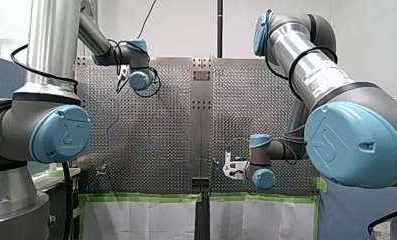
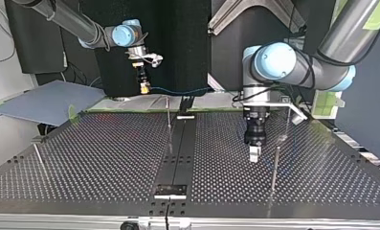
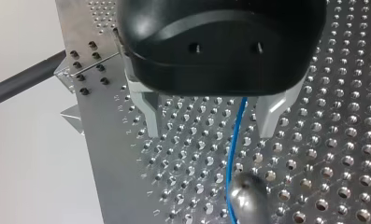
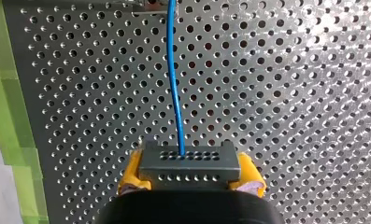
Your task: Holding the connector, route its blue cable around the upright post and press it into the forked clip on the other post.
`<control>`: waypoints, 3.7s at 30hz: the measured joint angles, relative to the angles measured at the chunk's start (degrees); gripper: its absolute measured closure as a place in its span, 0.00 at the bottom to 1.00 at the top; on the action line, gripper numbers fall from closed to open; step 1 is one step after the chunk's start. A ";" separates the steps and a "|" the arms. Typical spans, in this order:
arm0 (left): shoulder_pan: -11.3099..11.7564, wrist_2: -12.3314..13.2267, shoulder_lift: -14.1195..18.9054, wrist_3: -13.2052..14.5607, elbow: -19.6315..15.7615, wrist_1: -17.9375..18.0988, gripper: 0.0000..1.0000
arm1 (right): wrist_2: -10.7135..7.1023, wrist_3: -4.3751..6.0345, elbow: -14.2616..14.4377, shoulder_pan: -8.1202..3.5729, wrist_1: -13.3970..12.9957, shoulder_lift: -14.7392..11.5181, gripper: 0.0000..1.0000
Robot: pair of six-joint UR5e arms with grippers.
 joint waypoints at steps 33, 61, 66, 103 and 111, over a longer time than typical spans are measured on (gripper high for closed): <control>-1.55 -4.60 -5.30 3.44 -0.96 -1.35 0.00 | 0.00 0.00 0.01 0.04 -0.13 0.19 1.00; -5.00 -10.37 -9.19 9.21 -2.41 -4.23 0.00 | 0.00 -0.08 0.00 0.42 -0.07 0.27 1.00; -5.70 -12.15 -11.20 9.94 -2.42 -4.63 0.00 | 0.00 -0.04 0.00 0.44 -0.11 0.27 1.00; -8.29 -22.85 -17.58 14.69 -3.43 -7.10 0.00 | 0.00 0.00 0.00 0.53 -0.38 0.33 1.00; -8.50 -24.06 -19.52 14.62 -4.93 -6.26 0.00 | 0.00 0.00 0.02 0.57 -0.29 0.34 1.00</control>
